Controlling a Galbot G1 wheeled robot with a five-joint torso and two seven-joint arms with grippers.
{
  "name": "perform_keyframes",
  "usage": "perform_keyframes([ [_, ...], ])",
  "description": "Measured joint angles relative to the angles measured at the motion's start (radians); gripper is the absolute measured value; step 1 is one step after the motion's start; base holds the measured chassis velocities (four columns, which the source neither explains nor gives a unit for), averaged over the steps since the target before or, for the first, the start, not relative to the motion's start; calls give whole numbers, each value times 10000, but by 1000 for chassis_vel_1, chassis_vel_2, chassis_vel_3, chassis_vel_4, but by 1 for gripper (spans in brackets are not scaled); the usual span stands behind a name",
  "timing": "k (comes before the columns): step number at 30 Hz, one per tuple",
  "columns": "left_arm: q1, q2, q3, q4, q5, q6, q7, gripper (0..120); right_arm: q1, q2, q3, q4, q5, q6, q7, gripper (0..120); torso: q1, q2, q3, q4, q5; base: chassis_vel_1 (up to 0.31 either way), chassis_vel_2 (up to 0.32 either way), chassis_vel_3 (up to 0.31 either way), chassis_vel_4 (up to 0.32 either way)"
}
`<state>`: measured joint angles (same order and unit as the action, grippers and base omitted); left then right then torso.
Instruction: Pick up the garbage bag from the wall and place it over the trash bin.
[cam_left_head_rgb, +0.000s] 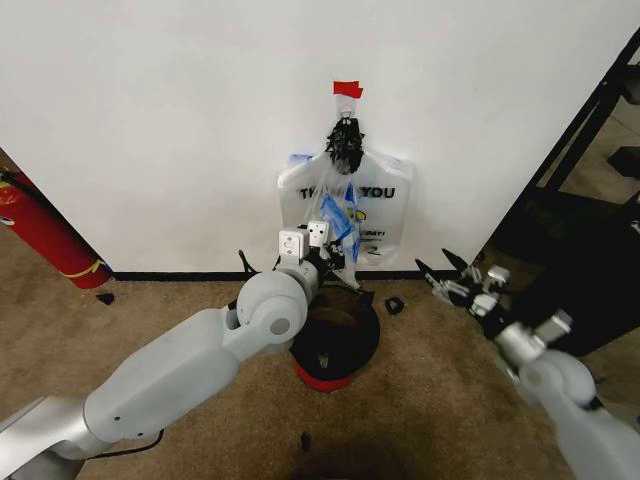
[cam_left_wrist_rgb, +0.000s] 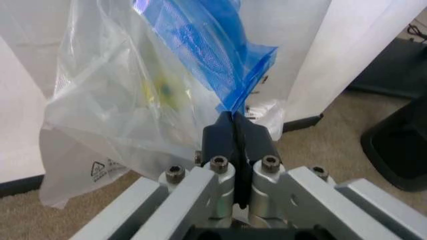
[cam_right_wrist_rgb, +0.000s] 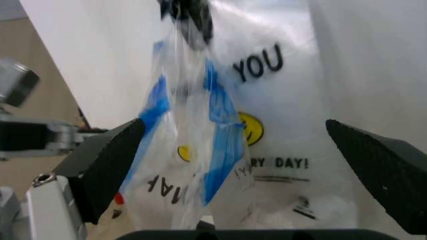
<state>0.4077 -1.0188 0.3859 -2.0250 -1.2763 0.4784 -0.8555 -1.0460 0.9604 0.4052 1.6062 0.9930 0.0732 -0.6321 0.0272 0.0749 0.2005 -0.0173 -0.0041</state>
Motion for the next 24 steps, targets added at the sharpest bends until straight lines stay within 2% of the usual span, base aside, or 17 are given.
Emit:
perform_keyframes([
  [7, 65, -13, -6, 4, -2, -9, 13, 0, 1832, 533, -1412, -1889, 224, -139, -776, 100, 0, 0, 1, 3, 3, 0, 0, 0, 0],
  [14, 83, -60, 5, 4, 2, -10, 13, 0, 2768, 979, -1938, -2923, 29, -147, -1042, 100, 0, 0, 0, -2, 1, 0, 0, 0, 0],
  [19, 92, -29, 87, 4, 5, -10, 15, 0, 3335, 1281, -2248, -3551, -128, -199, -1080, 100, 0, 0, 0, 3, 1, 0, 0, 0, 0],
  [22, 53, -27, 143, 7, 6, -11, 15, 0, 3619, 1460, -2333, -3918, -146, -228, -1153, 98, -1, 0, -1, 1, 1, 0, 0, 0, 0],
  [24, 20, -35, 161, 10, 6, -10, 14, 0, 3777, 1550, -2385, -4155, -154, -265, -1283, 89, -1, 0, -1, 0, 2, 0, 0, 0, 0],
])
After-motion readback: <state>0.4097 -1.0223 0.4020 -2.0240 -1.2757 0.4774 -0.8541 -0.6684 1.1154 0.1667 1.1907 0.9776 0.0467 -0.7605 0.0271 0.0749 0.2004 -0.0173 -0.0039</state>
